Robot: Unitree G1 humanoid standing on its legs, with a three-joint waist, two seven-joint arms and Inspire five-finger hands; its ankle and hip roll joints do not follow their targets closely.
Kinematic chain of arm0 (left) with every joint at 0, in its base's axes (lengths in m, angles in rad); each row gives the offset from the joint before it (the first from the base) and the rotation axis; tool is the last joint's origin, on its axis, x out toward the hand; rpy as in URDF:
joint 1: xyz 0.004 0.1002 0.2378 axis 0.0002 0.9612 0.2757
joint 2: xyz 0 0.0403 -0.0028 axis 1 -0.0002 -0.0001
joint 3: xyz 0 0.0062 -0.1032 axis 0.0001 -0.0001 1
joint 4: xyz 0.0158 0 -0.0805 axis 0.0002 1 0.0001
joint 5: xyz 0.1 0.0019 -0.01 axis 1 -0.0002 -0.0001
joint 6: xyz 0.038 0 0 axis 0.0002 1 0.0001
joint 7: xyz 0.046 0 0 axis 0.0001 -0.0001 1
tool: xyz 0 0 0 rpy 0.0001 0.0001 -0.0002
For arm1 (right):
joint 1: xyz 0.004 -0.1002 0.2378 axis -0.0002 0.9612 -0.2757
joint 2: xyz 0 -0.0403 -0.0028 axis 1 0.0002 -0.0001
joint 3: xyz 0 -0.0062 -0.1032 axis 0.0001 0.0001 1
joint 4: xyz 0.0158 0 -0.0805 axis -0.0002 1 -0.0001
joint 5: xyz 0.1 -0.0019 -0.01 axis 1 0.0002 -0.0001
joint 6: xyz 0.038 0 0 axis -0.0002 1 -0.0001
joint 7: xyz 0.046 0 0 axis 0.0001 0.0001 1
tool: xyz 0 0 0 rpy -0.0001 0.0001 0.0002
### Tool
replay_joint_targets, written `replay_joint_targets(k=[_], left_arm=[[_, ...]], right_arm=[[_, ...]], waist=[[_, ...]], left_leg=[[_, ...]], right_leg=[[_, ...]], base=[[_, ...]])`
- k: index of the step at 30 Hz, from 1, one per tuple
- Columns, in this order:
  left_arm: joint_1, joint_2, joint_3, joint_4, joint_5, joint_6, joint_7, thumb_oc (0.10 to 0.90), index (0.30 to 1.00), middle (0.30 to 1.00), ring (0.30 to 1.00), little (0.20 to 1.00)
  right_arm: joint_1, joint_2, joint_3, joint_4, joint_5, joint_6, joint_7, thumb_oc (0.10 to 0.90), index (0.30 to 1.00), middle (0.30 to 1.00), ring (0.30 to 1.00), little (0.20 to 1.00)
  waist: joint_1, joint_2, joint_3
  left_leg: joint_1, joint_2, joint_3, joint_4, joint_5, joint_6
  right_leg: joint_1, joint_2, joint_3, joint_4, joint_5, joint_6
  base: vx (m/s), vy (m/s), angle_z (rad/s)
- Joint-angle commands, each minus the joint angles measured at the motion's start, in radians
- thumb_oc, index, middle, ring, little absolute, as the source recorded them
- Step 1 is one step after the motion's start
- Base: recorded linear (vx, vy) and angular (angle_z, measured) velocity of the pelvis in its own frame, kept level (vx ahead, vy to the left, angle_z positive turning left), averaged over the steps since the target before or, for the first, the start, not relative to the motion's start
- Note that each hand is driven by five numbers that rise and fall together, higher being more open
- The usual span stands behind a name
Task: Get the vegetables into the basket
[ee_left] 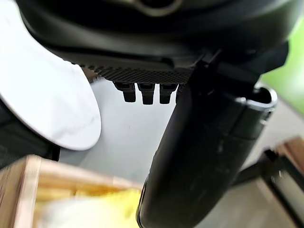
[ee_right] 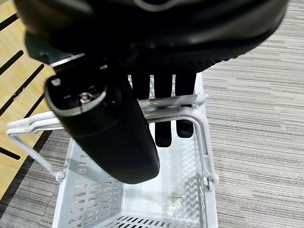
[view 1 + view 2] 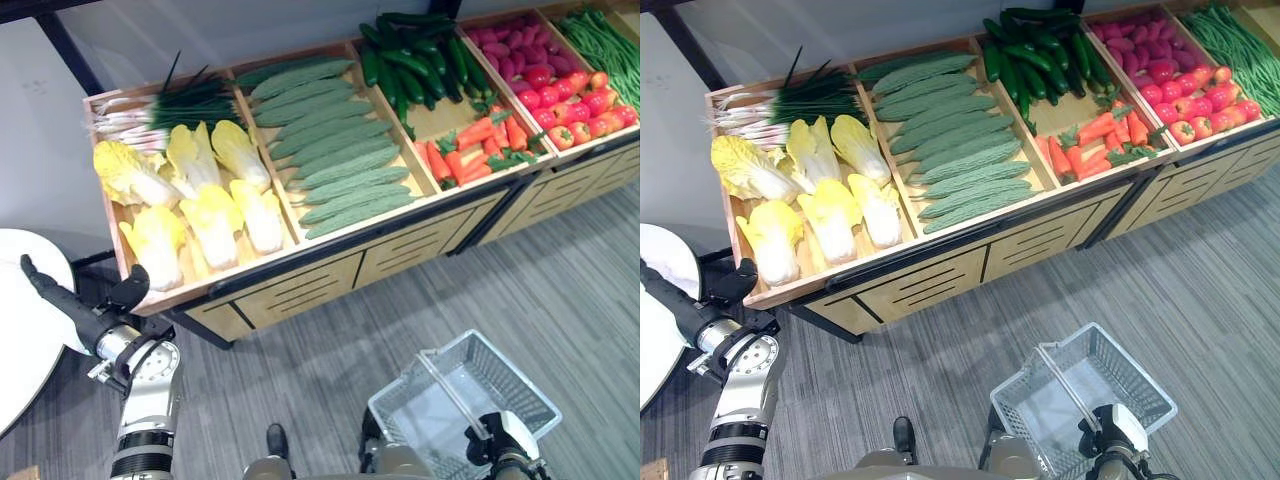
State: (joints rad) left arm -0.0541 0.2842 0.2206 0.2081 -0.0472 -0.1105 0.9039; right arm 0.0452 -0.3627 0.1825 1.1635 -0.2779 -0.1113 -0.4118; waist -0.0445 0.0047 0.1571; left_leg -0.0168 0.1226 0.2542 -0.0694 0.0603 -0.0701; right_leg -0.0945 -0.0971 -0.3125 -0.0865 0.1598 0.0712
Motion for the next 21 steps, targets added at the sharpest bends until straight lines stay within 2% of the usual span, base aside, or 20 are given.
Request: replay_joint_targets(k=[1, 8, 11, 21], left_arm=[[-0.094, 0.111, -0.013, 0.006, 0.087, -0.040, -0.058, 0.900, 1.000, 1.000, 1.000, 1.000], [-0.137, 0.136, -0.085, 0.051, 0.094, -0.034, -0.122, 0.900, 1.000, 1.000, 1.000, 1.000], [-0.176, 0.121, -0.133, 0.061, 0.070, -0.035, -0.151, 0.900, 1.000, 1.000, 1.000, 1.000], [-0.237, 0.095, -0.173, 0.085, 0.056, -0.029, -0.153, 0.900, 1.000, 1.000, 1.000, 1.000]], right_arm=[[-0.036, -0.050, 0.024, -0.043, -0.015, -0.016, -0.027, 0.400, 0.300, 0.300, 0.300, 0.300], [-0.049, -0.058, 0.037, -0.079, -0.015, -0.011, -0.022, 0.400, 0.300, 0.300, 0.300, 0.300], [-0.060, -0.059, 0.047, -0.100, -0.013, -0.010, -0.019, 0.400, 0.300, 0.300, 0.300, 0.300], [-0.064, -0.056, 0.067, -0.125, -0.010, -0.012, -0.016, 0.400, 0.300, 0.300, 0.300, 0.300]], waist=[[-0.013, -0.070, -0.026], [-0.026, -0.070, -0.018], [-0.041, -0.073, -0.020], [-0.064, -0.081, -0.021]], left_leg=[[-0.010, 0.050, -0.027, -0.018, 0.022, -0.072], [-0.017, 0.054, -0.019, -0.018, 0.023, -0.074], [-0.012, 0.058, -0.012, -0.018, 0.020, -0.074], [-0.005, 0.067, 0.009, -0.018, 0.017, -0.076]], right_leg=[[0.022, -0.113, 0.071, -0.001, -0.022, 0.126], [0.008, -0.107, 0.086, -0.001, -0.020, 0.124], [0.002, -0.102, 0.094, -0.001, -0.020, 0.123], [-0.014, -0.091, 0.120, -0.001, -0.021, 0.120]], base=[[0.00, 0.001, -0.09], [0.01, 0.002, -0.04], [0.03, -0.006, -0.08], [0.01, -0.006, -0.10]])
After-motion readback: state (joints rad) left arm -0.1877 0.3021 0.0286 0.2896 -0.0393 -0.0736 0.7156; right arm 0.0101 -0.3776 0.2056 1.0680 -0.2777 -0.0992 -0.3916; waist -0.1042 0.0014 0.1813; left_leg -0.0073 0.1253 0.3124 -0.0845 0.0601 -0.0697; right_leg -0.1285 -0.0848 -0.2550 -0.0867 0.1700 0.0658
